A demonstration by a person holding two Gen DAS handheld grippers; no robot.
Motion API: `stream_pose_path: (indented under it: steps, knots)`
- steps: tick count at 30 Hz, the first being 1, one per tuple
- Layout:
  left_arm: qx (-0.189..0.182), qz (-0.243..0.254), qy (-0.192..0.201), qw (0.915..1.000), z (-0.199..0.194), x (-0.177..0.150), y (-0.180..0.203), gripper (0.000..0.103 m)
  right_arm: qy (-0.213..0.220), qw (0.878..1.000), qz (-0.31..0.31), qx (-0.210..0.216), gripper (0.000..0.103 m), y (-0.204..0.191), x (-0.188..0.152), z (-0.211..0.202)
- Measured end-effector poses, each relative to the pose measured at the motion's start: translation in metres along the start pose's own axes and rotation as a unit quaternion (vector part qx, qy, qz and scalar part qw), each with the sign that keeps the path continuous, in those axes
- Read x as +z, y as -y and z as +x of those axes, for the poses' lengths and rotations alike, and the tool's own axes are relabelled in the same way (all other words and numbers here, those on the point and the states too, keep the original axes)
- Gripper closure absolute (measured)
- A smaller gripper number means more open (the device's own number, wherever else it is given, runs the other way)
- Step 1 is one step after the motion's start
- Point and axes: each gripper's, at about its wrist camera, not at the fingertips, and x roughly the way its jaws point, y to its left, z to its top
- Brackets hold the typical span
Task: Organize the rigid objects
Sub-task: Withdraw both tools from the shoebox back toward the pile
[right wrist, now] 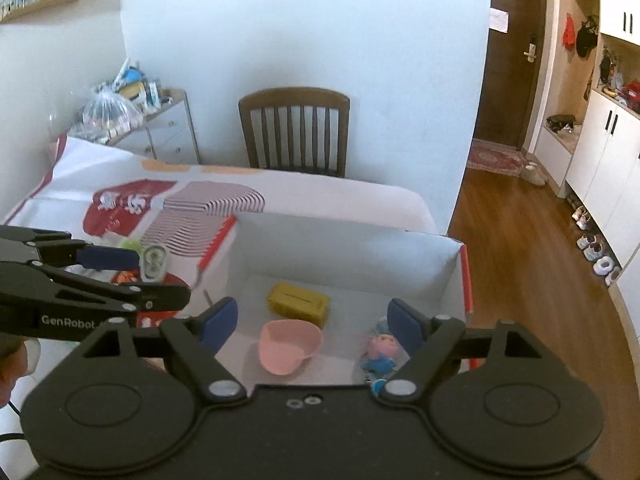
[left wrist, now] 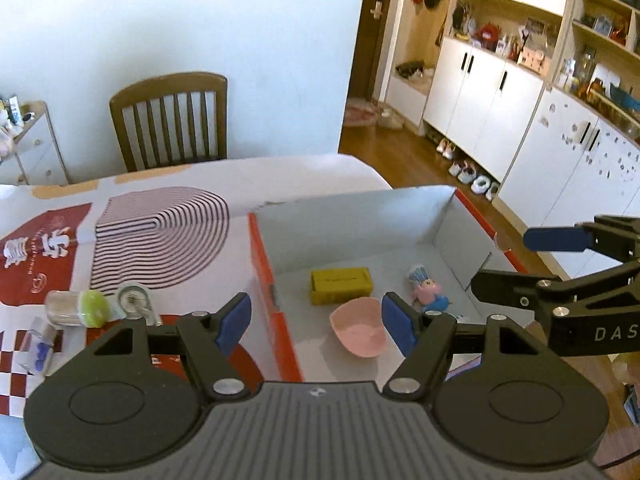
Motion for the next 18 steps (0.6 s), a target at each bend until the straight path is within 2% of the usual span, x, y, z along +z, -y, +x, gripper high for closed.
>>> stream_pose_path:
  steps: [10, 16, 18]
  knots:
    - [-0.007, -0.012, 0.012, 0.9998, -0.029, -0.018, -0.047, 0.031, 0.015, 0.999, 0.027, 0.014, 0.015, -0.046, -0.012, -0.01]
    - [0.001, -0.021, 0.02, 0.9996, -0.043, -0.032, -0.081, 0.028, 0.023, 0.999, 0.033, 0.032, 0.008, -0.081, -0.018, -0.011]
    - [0.005, -0.026, 0.018, 0.9995, -0.046, -0.035, -0.096, 0.023, 0.025, 0.998, 0.034, 0.036, 0.006, -0.091, -0.019, -0.01]
